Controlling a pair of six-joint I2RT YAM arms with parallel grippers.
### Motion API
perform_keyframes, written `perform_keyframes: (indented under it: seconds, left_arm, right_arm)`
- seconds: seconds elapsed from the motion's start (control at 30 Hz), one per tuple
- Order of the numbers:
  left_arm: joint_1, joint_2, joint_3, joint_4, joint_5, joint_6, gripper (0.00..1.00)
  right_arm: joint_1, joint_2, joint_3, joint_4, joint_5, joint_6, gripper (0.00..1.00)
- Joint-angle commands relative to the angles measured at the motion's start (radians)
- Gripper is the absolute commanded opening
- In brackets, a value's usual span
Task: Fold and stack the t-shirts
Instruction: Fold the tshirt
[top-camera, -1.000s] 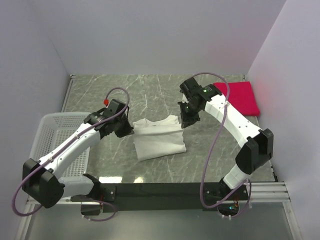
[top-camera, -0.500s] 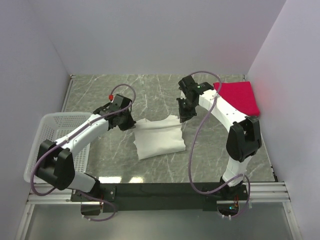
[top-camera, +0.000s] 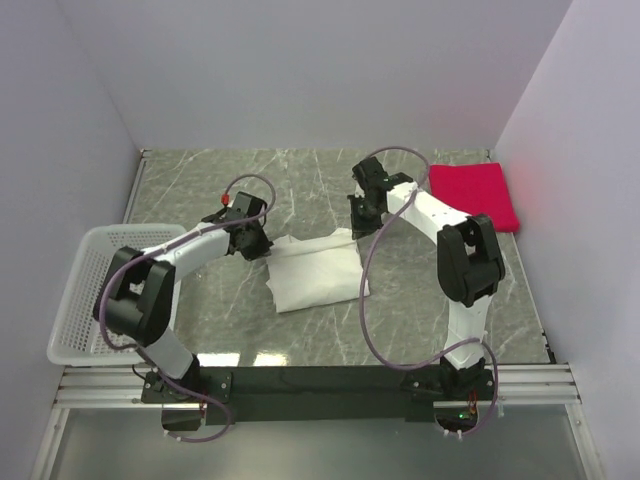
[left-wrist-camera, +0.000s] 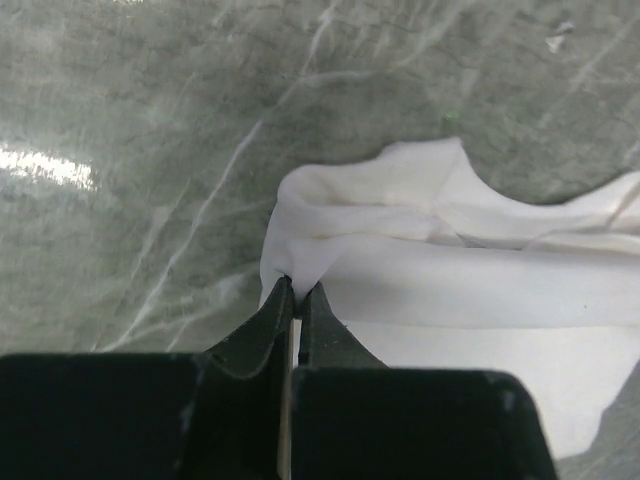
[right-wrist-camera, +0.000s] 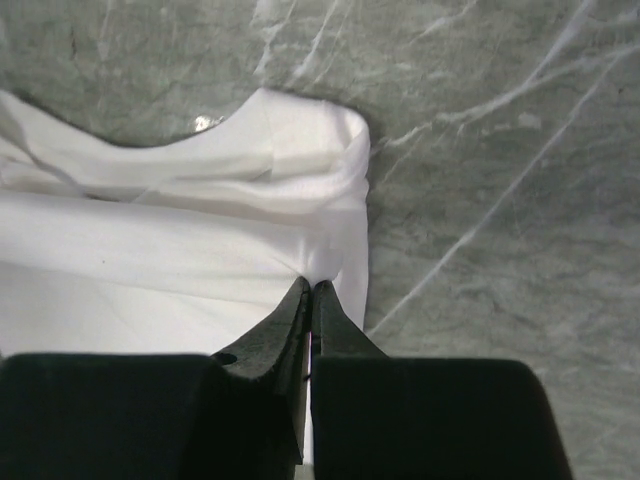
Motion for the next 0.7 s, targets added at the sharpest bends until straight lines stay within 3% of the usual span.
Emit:
perform_keyframes:
  seconds: [0.0,0.23,0.53,0.67]
  left_arm:
    - [0.029,0.047,-0.018,0.052,-0.065,0.025,0.01]
    - [0.03,0.089,-0.013,0.084,-0.086,0.015,0.01]
    - [0.029,-0.008,-0.033,0.084,-0.119,0.035,0.04]
    - [0.029,0.009,-0.013,0.096,-0.117,0.058,0.01]
  right_arm:
    - [-0.04,0.02,-0.044,0.125,0.089,-0.023,0.0]
    - [-0.041,0.034,-0.098,0.208,0.091,-0.006,0.02]
    - [-0.049,0.013,-0.049,0.198,0.081,-0.002,0.08]
    - [-0.05,0.02,-0.035,0.202,0.08,0.017,0.07]
